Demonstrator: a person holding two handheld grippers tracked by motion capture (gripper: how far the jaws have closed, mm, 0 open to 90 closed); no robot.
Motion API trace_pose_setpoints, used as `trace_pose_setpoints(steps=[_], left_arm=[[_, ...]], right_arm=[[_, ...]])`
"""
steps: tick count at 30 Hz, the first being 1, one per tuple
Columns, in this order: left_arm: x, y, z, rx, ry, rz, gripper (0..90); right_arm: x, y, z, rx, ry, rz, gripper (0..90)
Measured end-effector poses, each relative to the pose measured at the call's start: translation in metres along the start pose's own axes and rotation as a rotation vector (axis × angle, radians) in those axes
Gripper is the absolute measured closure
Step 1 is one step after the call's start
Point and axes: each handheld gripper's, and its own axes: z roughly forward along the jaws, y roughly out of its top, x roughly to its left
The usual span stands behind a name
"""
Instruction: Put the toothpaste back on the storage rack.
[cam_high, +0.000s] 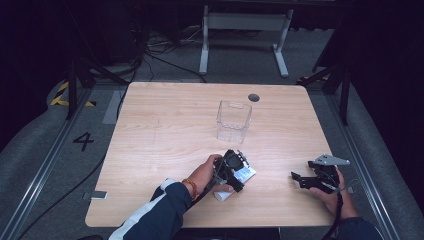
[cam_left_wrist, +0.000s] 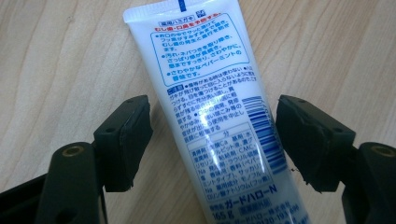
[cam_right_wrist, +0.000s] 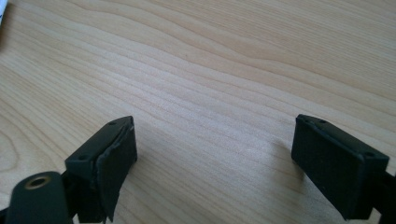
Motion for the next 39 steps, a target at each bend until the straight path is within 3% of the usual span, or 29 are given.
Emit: trace_pose_setpoints(steps=[2, 8, 12, 19, 23, 29, 37, 39], left_arm=[[-0.001, 0.002, 0.001, -0.001, 0.010, -0.009, 27.8], [-0.005, 0.007, 0.002, 0.022, 0.037, 0.018, 31.7], [-0.005, 0.009, 0.000, 0.041, 0.042, 0.045, 41.5], [-0.001, 0.009, -0.003, 0.045, 0.006, 0.025, 50.1], [0.001, 0.007, -0.006, 0.021, -0.015, 0.031, 57.5], [-0.001, 0.005, -0.011, 0.009, 0.001, 0.068, 63.8], [0.006, -0.005, -0.028, -0.072, -0.008, 0.055, 66.5], [0.010, -0.008, -0.041, -0.111, -0.005, 0.057, 66.9]], right_arm=[[0.000, 0.000, 0.000, 0.000, 0.000, 0.000, 14.5], [0.000, 0.000, 0.000, 0.000, 0.000, 0.000, 14.5], [0.000, 0.000, 0.000, 0.000, 0.001, 0.001, 14.5], [0.000, 0.000, 0.000, -0.001, 0.001, 0.001, 14.4], [0.000, 0.000, 0.000, 0.001, 0.001, 0.000, 14.4], [0.000, 0.000, 0.000, 0.001, 0.001, 0.000, 14.4], [0.000, 0.000, 0.000, 0.001, 0.001, 0.000, 14.4], [0.000, 0.000, 0.000, 0.001, 0.001, 0.000, 14.5]])
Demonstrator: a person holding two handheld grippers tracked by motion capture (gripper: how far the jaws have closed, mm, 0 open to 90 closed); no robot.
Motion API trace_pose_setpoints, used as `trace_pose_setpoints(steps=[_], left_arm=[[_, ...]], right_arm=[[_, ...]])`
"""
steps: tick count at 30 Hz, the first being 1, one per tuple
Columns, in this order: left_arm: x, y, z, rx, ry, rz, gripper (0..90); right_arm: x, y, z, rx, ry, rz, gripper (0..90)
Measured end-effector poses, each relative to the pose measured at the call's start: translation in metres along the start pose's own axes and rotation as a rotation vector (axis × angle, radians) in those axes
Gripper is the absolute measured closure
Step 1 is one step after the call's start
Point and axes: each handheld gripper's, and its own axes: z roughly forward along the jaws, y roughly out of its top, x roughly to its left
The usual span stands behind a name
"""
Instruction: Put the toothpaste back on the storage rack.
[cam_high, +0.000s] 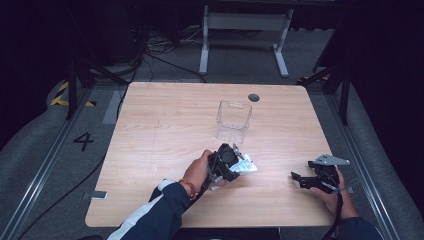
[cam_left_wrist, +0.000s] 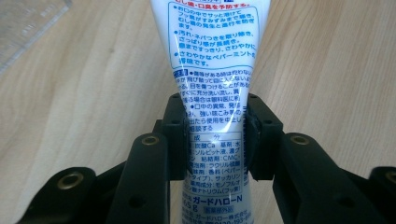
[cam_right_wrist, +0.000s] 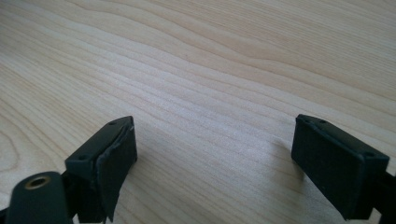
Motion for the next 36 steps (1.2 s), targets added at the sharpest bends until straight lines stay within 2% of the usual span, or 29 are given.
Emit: trace_pose_setpoints(steps=[4, 9, 17, 24, 31, 36], left_arm=[[0.003, -0.002, -0.009, -0.031, 0.002, 0.002, 67.1], [0.007, -0.004, -0.018, -0.085, 0.007, -0.024, 67.3], [0.017, -0.003, -0.031, -0.144, 0.017, -0.039, 67.4], [0.023, -0.003, -0.045, -0.198, 0.037, -0.039, 67.6], [0.032, 0.001, -0.064, -0.282, 0.059, -0.058, 67.8], [0.037, 0.006, -0.074, -0.311, 0.058, -0.057, 67.9]], right_arm=[[0.000, 0.000, 0.000, 0.000, 0.000, 0.000, 14.5], [0.000, 0.000, 0.000, 0.000, 0.000, 0.000, 14.5], [0.000, 0.000, 0.000, 0.000, 0.000, -0.001, 14.5], [0.000, 0.000, 0.000, 0.000, 0.001, -0.001, 14.5], [0.000, 0.000, 0.000, 0.000, 0.001, -0.001, 14.4], [0.000, 0.000, 0.000, 0.000, 0.001, -0.002, 14.5]])
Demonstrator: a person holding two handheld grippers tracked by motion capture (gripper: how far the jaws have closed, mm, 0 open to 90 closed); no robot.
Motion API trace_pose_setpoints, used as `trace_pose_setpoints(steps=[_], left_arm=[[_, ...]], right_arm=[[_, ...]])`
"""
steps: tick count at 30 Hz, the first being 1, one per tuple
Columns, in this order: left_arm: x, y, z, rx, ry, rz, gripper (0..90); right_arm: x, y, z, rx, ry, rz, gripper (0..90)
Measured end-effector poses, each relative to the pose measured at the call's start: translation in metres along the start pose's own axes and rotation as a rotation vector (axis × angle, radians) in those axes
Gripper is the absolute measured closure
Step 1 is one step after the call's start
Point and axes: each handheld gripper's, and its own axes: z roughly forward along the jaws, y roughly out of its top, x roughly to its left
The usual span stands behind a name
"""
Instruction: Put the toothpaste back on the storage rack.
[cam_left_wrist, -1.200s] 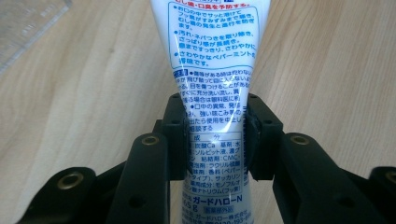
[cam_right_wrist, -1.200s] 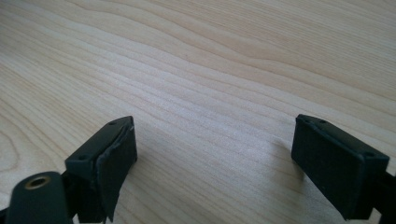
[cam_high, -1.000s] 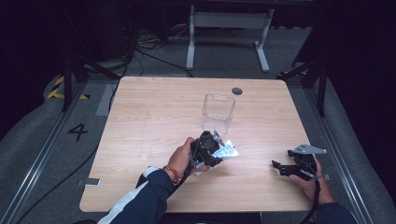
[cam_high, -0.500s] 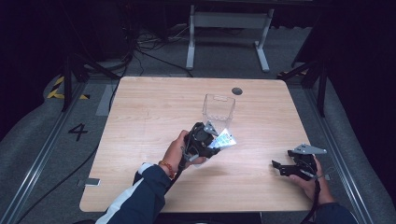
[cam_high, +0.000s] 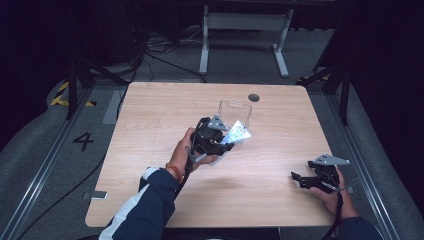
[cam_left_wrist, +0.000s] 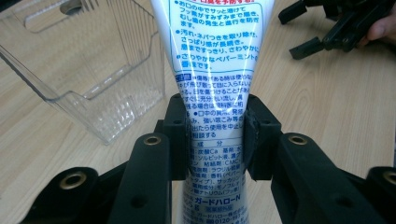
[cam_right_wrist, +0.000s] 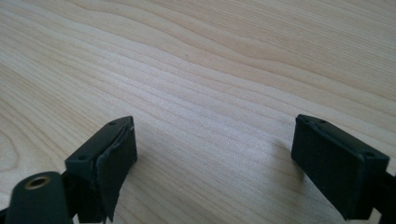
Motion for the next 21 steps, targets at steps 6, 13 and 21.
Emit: trace_pose_setpoints(steps=[6, 13, 21], left_arm=[[0.006, 0.013, -0.005, -0.040, 0.013, -0.002, 67.9], [0.019, 0.028, -0.009, -0.093, 0.039, -0.006, 67.9], [0.033, 0.036, -0.005, -0.153, 0.062, -0.043, 68.0]], right_arm=[[0.000, 0.000, 0.000, 0.001, 0.001, 0.000, 14.4], [0.000, 0.000, 0.000, 0.001, 0.001, -0.001, 14.5], [0.000, 0.000, 0.000, 0.001, 0.001, -0.001, 14.4]])
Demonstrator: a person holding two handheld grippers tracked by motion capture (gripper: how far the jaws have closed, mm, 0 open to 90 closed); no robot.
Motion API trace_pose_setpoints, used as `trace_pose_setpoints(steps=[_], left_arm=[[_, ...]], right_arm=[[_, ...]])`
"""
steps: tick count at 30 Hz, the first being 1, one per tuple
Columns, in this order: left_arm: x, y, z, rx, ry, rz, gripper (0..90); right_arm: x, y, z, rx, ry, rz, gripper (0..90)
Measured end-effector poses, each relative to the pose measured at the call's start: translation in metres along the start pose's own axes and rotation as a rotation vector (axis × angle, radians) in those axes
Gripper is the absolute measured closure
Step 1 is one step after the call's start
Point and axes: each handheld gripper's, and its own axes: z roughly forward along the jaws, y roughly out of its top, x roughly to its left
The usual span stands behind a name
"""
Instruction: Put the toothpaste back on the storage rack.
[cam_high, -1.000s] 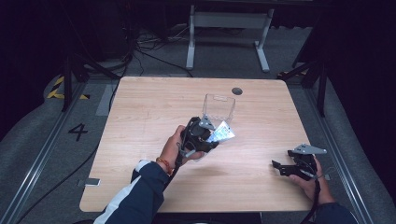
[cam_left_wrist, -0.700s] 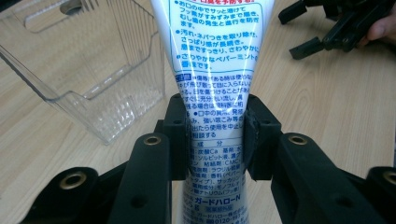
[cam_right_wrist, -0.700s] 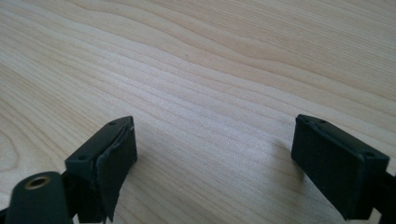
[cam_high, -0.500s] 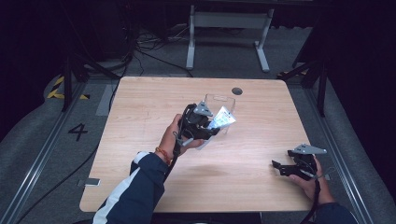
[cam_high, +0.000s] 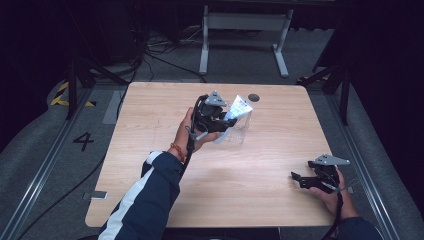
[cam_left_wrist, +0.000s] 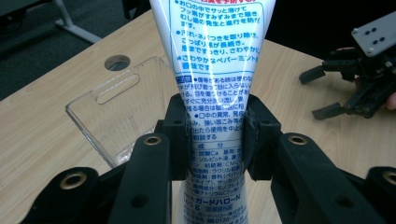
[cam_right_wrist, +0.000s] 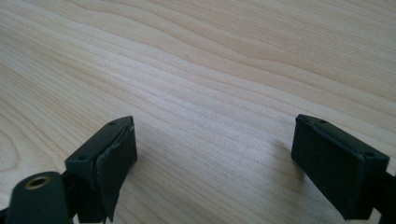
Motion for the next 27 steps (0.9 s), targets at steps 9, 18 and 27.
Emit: trace_pose_setpoints(steps=[9, 18, 27], left_arm=[[0.012, 0.005, 0.011, -0.067, 0.021, -0.021, 68.0], [0.022, 0.010, 0.025, -0.109, 0.039, -0.034, 68.0], [0.028, 0.014, 0.044, -0.163, 0.067, -0.035, 68.0]], right_arm=[[0.000, 0.000, 0.000, 0.000, 0.001, 0.001, 14.5], [0.000, 0.000, 0.000, 0.000, 0.001, 0.001, 14.5], [0.000, 0.000, 0.000, -0.002, -0.001, -0.002, 14.5]])
